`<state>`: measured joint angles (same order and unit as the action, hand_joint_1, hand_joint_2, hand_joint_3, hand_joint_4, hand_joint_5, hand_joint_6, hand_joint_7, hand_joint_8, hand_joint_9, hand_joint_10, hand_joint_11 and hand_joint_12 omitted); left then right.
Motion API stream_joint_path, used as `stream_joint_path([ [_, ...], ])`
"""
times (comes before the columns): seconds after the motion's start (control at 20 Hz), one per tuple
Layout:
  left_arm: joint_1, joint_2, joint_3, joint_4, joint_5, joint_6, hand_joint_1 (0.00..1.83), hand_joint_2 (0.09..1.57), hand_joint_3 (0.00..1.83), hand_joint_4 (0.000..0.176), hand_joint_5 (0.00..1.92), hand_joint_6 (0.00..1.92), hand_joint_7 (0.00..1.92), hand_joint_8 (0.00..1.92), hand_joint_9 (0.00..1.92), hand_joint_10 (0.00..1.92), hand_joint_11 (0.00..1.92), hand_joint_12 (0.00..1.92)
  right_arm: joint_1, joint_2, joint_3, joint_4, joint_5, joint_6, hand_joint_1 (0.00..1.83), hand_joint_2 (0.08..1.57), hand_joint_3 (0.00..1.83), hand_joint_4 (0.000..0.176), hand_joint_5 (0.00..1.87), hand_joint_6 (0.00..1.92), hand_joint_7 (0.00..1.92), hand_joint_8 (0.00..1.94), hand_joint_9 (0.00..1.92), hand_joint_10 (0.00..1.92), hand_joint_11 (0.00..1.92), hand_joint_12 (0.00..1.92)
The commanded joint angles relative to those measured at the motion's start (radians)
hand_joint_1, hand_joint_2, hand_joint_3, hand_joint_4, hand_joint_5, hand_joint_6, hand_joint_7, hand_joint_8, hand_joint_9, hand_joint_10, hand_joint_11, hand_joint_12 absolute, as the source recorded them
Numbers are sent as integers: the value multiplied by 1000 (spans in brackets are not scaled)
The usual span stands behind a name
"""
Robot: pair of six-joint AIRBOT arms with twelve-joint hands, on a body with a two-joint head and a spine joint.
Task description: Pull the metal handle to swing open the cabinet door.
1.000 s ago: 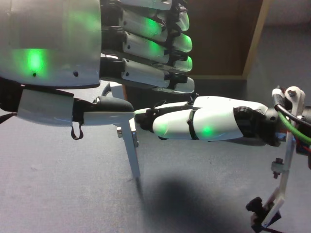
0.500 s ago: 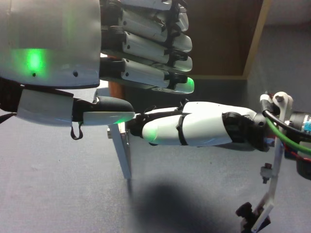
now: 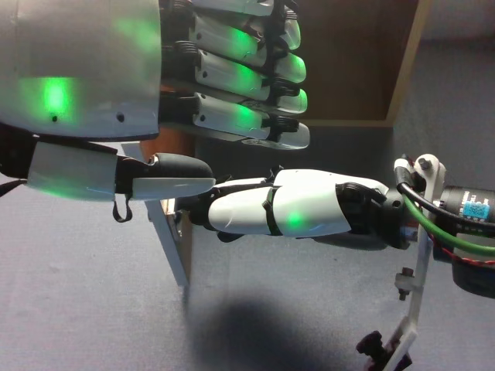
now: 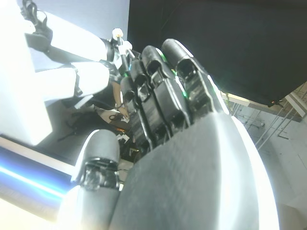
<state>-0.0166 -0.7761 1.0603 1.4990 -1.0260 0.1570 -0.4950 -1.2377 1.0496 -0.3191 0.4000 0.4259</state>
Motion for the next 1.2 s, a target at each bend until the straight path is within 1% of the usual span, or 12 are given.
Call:
stream_joint_path([
  [0.0, -10, 8, 1, -100, -25, 9, 0, 1571, 186, 0, 539, 1, 574, 2, 539, 4, 153, 817, 5, -4, -4, 12, 121, 20, 0, 1571, 106, 0, 214, 2, 231, 2, 213, 4, 0, 751],
  [0.15, -10, 8, 1, -100, -25, 9, 0, 1571, 185, 0, 533, 0, 573, 1, 537, 2, 144, 814, 5, -9, -8, 15, 123, 34, 0, 1571, 107, 0, 211, 1, 225, 0, 203, 0, 0, 733],
  [0.3, -10, 8, 1, -100, -25, 9, 0, 1571, 197, 0, 532, 0, 563, 0, 524, 0, 138, 813, -9, -32, 1, 15, 182, 39, 0, 1571, 105, 0, 218, 3, 229, 2, 203, 0, 0, 729],
  [0.75, -9, 8, 1, -100, -25, 9, 0, 1571, 187, 0, 535, 0, 569, 1, 534, 2, 144, 817, -28, -44, -20, 26, 193, 43, 0, 1571, 105, 0, 219, 2, 229, 2, 206, 3, 0, 721],
  [0.95, -9, 8, 1, -100, -25, 9, 0, 1571, 187, 0, 528, 0, 566, 0, 531, 1, 144, 818, -30, -50, -20, 134, 193, 43, 0, 1571, 105, 0, 218, 0, 229, 0, 207, 1, 0, 722],
  [1.15, -9, 8, 1, -100, -25, 9, 0, 1571, 192, 0, 532, 2, 564, 1, 527, 0, 140, 816, -30, -56, -22, 144, 193, 43, 0, 1571, 105, 0, 218, 1, 230, 1, 210, 2, 0, 720],
])
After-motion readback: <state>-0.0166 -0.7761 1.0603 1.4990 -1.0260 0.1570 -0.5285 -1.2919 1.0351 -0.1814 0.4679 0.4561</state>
